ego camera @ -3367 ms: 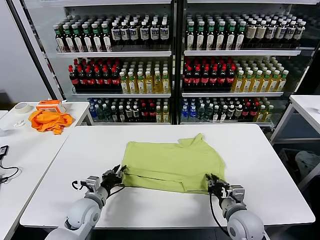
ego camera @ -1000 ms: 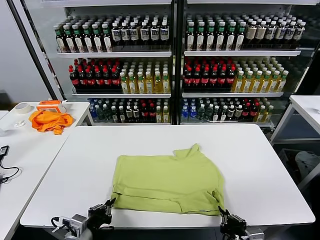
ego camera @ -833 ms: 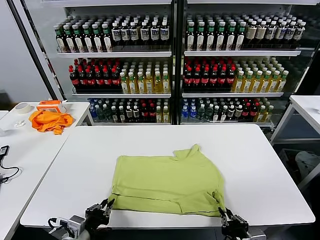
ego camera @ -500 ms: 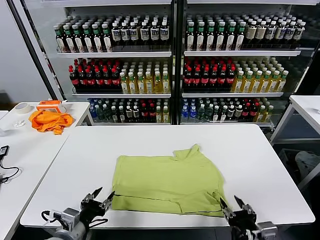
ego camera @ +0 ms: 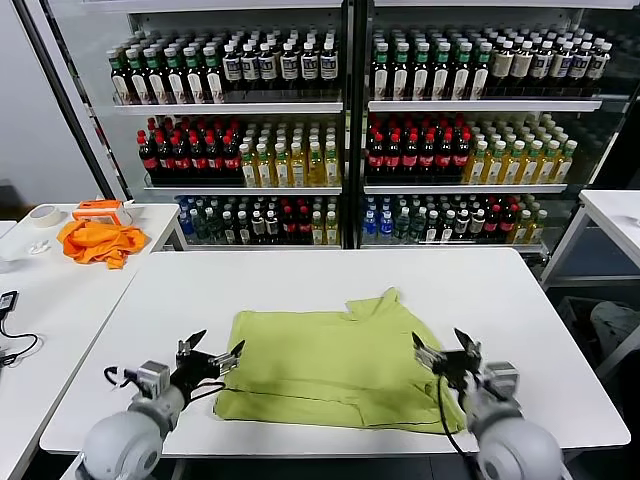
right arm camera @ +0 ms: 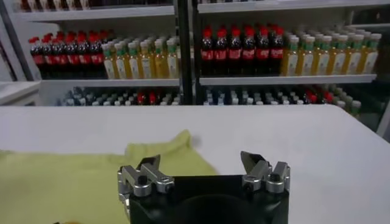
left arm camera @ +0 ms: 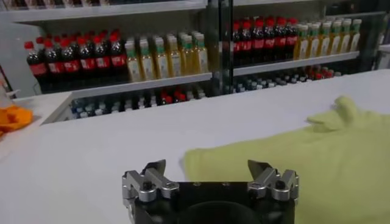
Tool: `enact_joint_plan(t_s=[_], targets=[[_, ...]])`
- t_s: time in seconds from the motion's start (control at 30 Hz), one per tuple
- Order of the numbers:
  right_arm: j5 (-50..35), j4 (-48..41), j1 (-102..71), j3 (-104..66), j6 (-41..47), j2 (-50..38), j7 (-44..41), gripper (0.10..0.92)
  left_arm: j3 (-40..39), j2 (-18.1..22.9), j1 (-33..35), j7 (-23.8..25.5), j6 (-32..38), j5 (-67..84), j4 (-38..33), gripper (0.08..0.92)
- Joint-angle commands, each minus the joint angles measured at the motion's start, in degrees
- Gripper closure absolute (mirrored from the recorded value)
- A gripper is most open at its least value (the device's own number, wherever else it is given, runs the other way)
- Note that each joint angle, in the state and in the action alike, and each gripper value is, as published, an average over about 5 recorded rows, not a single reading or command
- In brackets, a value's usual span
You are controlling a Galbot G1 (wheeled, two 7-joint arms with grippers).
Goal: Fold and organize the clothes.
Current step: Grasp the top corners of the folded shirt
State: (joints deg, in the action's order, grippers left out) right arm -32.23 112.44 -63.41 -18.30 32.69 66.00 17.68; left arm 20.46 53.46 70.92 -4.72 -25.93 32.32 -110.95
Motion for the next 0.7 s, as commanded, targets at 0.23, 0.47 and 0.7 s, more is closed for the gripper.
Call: enact_joint_plan(t_s=[0.23,0.47,0.7], targets=[[2.32,-28.81,22.97,8.4,0.47,9.21,1.54,0.203,-10.48,1.88,-23.44,5.75,0.39,0.94,25.7,0.177],[4.92,-35.33,24.71,7.92,0.2,12.19,0.55,0.203,-11.61,2.06,-24.99,8.61,1.11,1.09,27.7,0.177],[5.36,-37.36,24.71,7.45,-0.5,13.08,0.09,0.203,-12.33,2.38,-24.91,9.61,0.84,1.04,28.67,0.177]])
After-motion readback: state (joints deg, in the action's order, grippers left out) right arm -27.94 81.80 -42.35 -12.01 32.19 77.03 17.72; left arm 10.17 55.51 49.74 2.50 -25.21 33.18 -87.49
